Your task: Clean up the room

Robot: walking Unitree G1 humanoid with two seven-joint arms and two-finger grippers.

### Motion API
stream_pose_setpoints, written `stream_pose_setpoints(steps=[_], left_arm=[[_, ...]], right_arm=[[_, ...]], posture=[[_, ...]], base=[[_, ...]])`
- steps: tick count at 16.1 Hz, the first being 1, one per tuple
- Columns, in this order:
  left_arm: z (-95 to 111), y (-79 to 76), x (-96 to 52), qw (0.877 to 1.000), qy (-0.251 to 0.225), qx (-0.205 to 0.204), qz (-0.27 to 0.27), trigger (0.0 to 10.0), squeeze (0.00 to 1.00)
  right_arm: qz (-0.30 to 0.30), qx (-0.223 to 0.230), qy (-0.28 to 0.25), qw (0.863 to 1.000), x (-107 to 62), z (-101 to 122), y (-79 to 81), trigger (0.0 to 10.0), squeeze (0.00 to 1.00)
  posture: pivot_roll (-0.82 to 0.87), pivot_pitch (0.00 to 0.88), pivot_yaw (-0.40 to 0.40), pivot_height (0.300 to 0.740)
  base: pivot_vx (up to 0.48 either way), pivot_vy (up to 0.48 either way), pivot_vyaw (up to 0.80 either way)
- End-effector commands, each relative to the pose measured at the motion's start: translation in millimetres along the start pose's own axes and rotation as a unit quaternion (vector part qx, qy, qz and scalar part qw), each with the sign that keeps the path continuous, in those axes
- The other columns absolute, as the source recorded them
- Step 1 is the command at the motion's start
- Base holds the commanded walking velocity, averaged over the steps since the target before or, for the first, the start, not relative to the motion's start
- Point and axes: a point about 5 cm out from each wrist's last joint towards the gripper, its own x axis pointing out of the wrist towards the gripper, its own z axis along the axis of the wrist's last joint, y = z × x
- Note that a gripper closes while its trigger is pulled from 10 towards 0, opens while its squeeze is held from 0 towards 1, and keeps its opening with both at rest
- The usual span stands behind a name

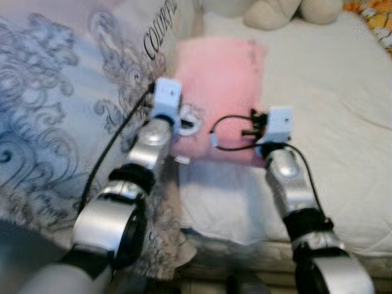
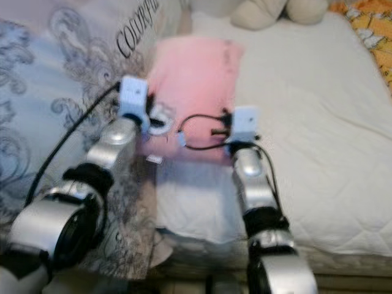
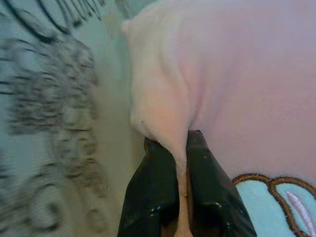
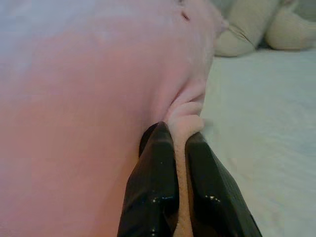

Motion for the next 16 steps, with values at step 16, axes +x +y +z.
stream_pose_setpoints(steps=[16], left_arm=[[-29, 23.0, -6.1, 0.994, 0.068, -0.023, 0.077, 10.0, 0.0]], right_arm=[[-0.05, -0.003, 0.14, 0.989, 19.8, -20, 1.3, 10.0, 0.0]], posture=[[-0.22, 0.36, 0.061, 0.727]], base=[[0.0, 0.0, 0.0]])
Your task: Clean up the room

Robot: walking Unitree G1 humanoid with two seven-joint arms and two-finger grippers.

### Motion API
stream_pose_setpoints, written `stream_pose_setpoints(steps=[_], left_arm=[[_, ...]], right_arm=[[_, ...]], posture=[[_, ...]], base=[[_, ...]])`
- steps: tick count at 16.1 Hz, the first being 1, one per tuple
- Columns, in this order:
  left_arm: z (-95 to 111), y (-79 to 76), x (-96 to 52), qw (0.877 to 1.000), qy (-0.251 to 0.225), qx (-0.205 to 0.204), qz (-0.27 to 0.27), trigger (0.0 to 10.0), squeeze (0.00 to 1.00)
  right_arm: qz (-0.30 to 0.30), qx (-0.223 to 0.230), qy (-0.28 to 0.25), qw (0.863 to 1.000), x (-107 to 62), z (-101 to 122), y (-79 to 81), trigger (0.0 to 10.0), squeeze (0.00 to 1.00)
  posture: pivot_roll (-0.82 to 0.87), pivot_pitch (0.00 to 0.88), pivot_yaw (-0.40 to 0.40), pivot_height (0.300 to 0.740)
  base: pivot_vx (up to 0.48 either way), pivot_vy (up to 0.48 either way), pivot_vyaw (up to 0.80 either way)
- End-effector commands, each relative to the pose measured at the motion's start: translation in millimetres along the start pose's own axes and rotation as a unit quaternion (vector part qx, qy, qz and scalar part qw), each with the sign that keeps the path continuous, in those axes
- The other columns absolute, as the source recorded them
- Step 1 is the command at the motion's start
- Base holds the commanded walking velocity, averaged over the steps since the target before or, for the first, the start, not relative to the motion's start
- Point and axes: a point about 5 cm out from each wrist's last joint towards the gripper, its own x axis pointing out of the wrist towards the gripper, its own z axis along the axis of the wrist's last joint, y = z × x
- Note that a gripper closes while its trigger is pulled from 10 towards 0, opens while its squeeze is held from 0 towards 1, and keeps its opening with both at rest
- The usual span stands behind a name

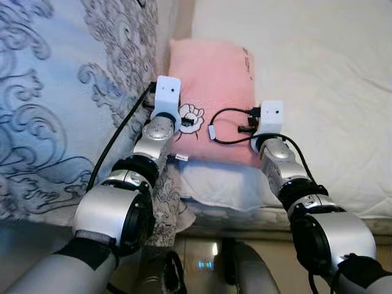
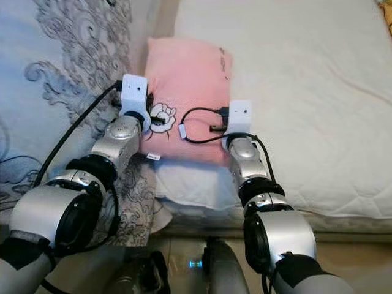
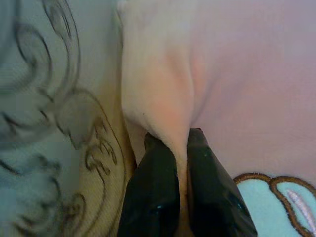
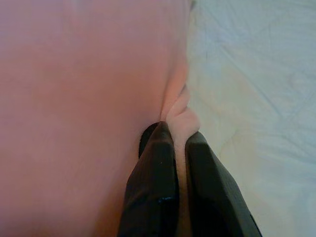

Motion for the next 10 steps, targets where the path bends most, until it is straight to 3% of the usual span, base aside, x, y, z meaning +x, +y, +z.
stream_pose_setpoints(steps=[1, 2, 3, 4, 5, 7, 10], left_arm=[[-24, 19.0, -5.6, 0.999, 0.04, -0.001, 0.031, 10.0, 0.0], [-24, 17.0, -5.9, 0.999, 0.034, 0.009, 0.013, 10.0, 0.0], [-24, 15.1, -6.0, 0.999, 0.029, 0.016, -0.003, 10.0, 1.0], [-20, 16.8, -5.2, 0.999, 0.019, 0.026, -0.007, 10.0, 1.0], [-13, 18.8, -3.7, 0.999, 0.006, 0.038, -0.008, 10.0, 1.0], [4, 15.4, -1.4, 0.992, -0.041, 0.113, -0.032, 10.0, 1.0], [6, 9.6, -2.1, 0.986, -0.055, 0.144, -0.055, 10.0, 1.0]], right_arm=[[-0.022, 0.0, 0.033, 0.999, -3.2, -16, -4.9, 10.0, 0.0], [-0.025, 0.002, 0.043, 0.999, -4.7, -21, -4.1, 10.0, 0.0], [-0.031, 0.011, 0.051, 0.998, -6.4, -27, -3.5, 10.0, 0.0], [-0.038, 0.028, 0.054, 0.997, -7.9, -31, -2.3, 10.0, 1.0], [-0.042, 0.027, 0.05, 0.997, -8.4, -31, -0.4, 10.0, 1.0], [-0.047, 0.035, 0.037, 0.998, -7.2, -26, 5.3, 10.0, 1.0], [-0.031, 0.012, 0.011, 0.999, -6.0, -18, 14.2, 10.0, 1.0]], posture=[[-0.22, 0.361, 0.061, 0.727], [-0.22, 0.362, 0.055, 0.727], [-0.22, 0.363, 0.053, 0.727], [-0.22, 0.362, 0.051, 0.727], [-0.22, 0.361, 0.051, 0.727], [-0.22, 0.352, 0.052, 0.727], [-0.21, 0.347, 0.054, 0.727]], base=[[0.0, 0.0, 0.0], [0.0, 0.0, 0.0], [0.0, 0.0, 0.0], [0.0, 0.0, 0.0], [0.0, 0.0, 0.0], [0.0, 0.0, 0.0], [0.0, 0.0, 0.0]])
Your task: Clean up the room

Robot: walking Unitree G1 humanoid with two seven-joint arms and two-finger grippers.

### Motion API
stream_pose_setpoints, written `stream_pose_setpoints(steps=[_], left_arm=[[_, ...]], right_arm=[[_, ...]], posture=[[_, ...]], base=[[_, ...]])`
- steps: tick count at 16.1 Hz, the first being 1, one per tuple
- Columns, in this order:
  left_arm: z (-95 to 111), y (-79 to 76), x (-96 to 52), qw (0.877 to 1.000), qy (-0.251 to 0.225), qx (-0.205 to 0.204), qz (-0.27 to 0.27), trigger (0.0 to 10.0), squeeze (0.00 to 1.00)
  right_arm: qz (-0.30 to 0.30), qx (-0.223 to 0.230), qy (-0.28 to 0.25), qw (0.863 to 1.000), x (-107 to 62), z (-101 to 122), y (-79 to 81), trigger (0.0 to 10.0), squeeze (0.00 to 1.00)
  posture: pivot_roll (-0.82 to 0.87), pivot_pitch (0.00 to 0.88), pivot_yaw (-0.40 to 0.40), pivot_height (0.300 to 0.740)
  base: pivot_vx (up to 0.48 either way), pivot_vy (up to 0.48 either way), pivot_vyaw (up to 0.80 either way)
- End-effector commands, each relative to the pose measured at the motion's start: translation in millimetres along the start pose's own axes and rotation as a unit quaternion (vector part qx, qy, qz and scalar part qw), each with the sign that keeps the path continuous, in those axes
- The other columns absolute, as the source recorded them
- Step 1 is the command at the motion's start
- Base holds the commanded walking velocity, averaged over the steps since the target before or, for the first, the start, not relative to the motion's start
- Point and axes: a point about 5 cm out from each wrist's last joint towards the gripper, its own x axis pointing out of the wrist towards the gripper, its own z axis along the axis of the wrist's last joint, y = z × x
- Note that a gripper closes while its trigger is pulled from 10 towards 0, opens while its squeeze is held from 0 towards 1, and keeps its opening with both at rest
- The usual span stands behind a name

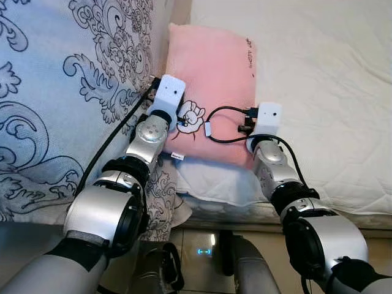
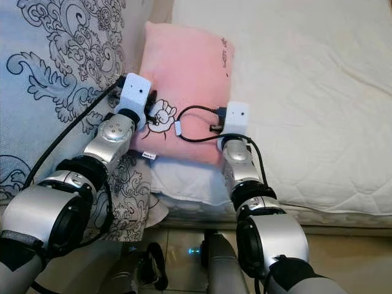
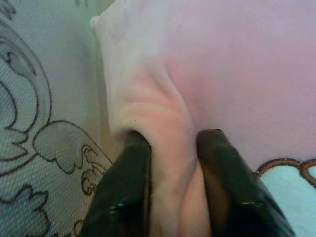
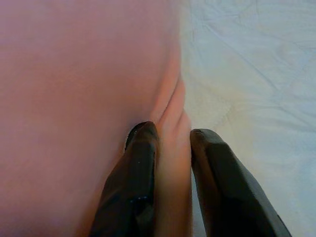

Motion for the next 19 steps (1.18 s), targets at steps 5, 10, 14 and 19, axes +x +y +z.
stream_pose_setpoints(steps=[5, 10, 14, 19], left_arm=[[-1, 14.3, -1.8, 1.0, -0.005, 0.026, 0.002, 10.0, 1.0], [11, 40.6, -3.7, 0.998, -0.046, 0.025, 0.025, 10.0, 1.0], [22, 41.2, -3.3, 0.994, -0.08, -0.061, 0.031, 10.0, 1.0], [17, 36.3, -17.3, 0.99, -0.124, -0.069, 0.015, 10.0, 1.0]], right_arm=[[0.008, -0.01, 0.018, 1.0, -2.4, -8, 6.7, 10.0, 1.0], [0.013, -0.03, -0.034, 0.999, -1.1, 8, 12.5, 10.0, 1.0], [0.01, -0.017, -0.105, 0.994, -1.2, 29, 9.4, 10.0, 1.0], [0.035, 0.039, -0.166, 0.985, -9.7, 38, 26.2, 10.0, 1.0]], posture=[[-0.2, 0.308, 0.061, 0.727], [-0.18, 0.275, 0.056, 0.727], [-0.17, 0.176, 0.063, 0.727], [-0.15, 0.0, 0.095, 0.727]], base=[[0.0, 0.0, 0.0], [0.0, 0.0, 0.0], [0.0, 0.0, 0.0], [0.0, 0.0, 0.0]])
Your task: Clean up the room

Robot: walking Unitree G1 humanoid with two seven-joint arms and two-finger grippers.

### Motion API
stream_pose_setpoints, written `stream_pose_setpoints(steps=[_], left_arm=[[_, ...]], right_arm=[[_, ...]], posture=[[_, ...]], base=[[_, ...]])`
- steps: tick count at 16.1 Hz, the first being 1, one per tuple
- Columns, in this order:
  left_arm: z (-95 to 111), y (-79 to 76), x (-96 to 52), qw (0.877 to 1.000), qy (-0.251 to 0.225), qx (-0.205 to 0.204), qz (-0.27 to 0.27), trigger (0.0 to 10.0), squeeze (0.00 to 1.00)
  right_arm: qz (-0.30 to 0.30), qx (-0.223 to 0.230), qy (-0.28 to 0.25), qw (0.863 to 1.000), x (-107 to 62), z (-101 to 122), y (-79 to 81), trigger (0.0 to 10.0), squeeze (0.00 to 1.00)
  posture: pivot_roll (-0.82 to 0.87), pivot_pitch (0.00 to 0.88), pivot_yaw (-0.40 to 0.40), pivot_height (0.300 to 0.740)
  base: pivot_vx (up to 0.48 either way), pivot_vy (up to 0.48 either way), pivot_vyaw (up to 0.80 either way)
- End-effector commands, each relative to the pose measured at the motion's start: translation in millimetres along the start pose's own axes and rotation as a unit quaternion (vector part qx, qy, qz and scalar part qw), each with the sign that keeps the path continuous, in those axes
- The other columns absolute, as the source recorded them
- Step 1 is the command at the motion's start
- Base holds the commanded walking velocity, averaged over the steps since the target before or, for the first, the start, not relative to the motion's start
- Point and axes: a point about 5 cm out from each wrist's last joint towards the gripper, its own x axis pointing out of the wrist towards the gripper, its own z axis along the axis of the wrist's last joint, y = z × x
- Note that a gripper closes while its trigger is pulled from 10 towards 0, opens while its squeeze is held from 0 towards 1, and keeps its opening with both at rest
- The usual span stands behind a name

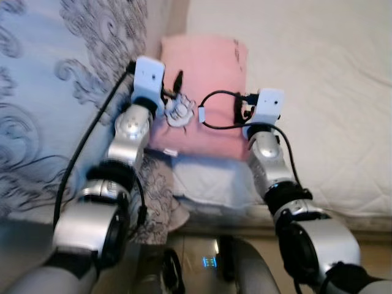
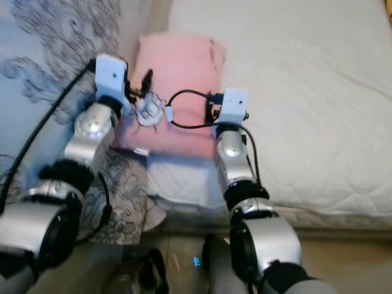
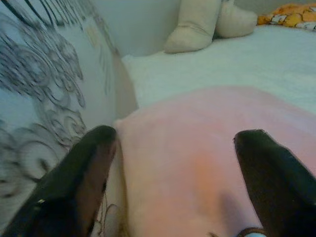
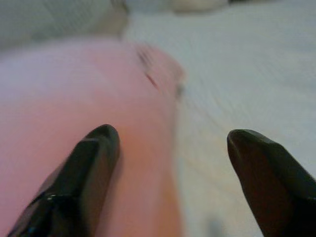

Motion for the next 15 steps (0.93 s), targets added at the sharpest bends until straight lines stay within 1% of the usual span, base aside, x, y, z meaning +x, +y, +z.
stream_pose_setpoints(steps=[1, 2, 3, 4, 5, 6, 8, 9, 10, 11, 12, 13, 14, 15], left_arm=[[-3, 5.6, -8.1, 1.0, -0.004, -0.008, 0.008, 10.0, 1.0], [-7, 0.6, -15.7, 1.0, -0.008, -0.022, 0.012, 10.0, 1.0], [-9, -2.2, -21.3, 0.999, -0.01, -0.028, 0.013, 10.0, 1.0], [-14, -4.2, -29.0, 0.999, -0.005, -0.039, 0.019, 10.0, 1.0], [-18, -7.1, -39.7, 0.999, -0.003, -0.047, 0.025, 10.0, 1.0], [-19, -12.5, -59.7, 0.998, -0.006, -0.061, 0.034, 10.0, 1.0], [-17, -20.1, -91.6, 0.996, -0.004, -0.074, 0.055, 10.0, 1.0], [-16, -22.1, -99.5, 0.996, -0.003, -0.071, 0.06, 10.0, 1.0], [-18, -23.8, -110.7, 0.995, 0.007, -0.065, 0.079, 10.0, 1.0], [-25, -24.8, -115.2, 0.994, 0.02, -0.054, 0.089, 10.0, 0.0], [-32, -27.3, -117.3, 0.994, 0.04, -0.049, 0.085, 10.0, 0.0], [-40, -28.6, -121.2, 0.988, 0.073, -0.089, 0.103, 10.0, 0.0], [-49, -29.3, -124.9, 0.981, 0.103, -0.114, 0.119, 10.0, 0.0], [-55, -28.3, -128.4, 0.976, 0.12, -0.119, 0.135, 10.0, 0.0]], right_arm=[[0.004, 0.013, -0.037, 0.999, -2.8, 7, 3.3, 10.0, 1.0], [-0.005, 0.017, -0.057, 0.998, -6.3, 11, -2.3, 10.0, 1.0], [-0.009, 0.018, -0.067, 0.998, -9.4, 11, -7.6, 10.0, 1.0], [-0.02, 0.021, -0.074, 0.997, -14.8, 10, -16.0, 10.0, 1.0], [-0.032, 0.022, -0.083, 0.996, -22.1, 10, -26.5, 10.0, 1.0], [-0.044, 0.017, -0.092, 0.995, -37.6, 10, -40.1, 10.0, 1.0], [-0.059, -0.004, -0.085, 0.995, -71.2, 5, -59.2, 10.0, 1.0], [-0.061, -0.011, -0.075, 0.995, -83.3, 1, -63.5, 10.0, 1.0], [-0.044, -0.047, -0.058, 0.996, -104.8, -6, -66.4, 10.0, 1.0], [-0.023, -0.067, -0.034, 0.997, -116.6, -15, -65.3, 10.0, 1.0], [-0.019, -0.057, -0.005, 0.998, -121.0, -22, -65.0, 10.0, 0.0], [-0.019, -0.051, 0.022, 0.998, -125.3, -27, -66.5, 10.0, 0.0], [-0.008, -0.056, 0.04, 0.998, -128.3, -32, -66.7, 10.0, 0.0], [0.005, -0.06, 0.057, 0.997, -129.5, -37, -66.0, 10.0, 0.0]], posture=[[-0.15, 0.0, 0.098, 0.727], [-0.14, 0.0, 0.099, 0.727], [-0.14, 0.0, 0.098, 0.727], [-0.14, 0.0, 0.099, 0.727], [-0.13, 0.0, 0.103, 0.727], [-0.13, 0.0, 0.107, 0.727], [-0.13, 0.017, 0.101, 0.727], [-0.13, 0.02, 0.103, 0.727], [-0.13, 0.019, 0.102, 0.727], [-0.13, 0.01, 0.1, 0.727], [-0.14, 0.002, 0.101, 0.727], [-0.15, 0.0, 0.102, 0.727], [-0.16, 0.0, 0.098, 0.727], [-0.16, 0.0, 0.095, 0.727]], base=[[0.0, 0.0, 0.0], [0.0, 0.0, 0.0], [0.0, 0.0, 0.0], [0.0, 0.0, 0.0], [0.0, 0.0, 0.0], [0.0, 0.0, 0.0], [0.0, 0.0, 0.0], [0.0, 0.0, 0.0], [0.0, 0.0, 0.0], [0.0, 0.0, 0.0], [0.0, 0.0, 0.0], [0.0, -0.431, 0.0], [0.0, -0.424, 0.0], [0.0, -0.42, 0.0]])
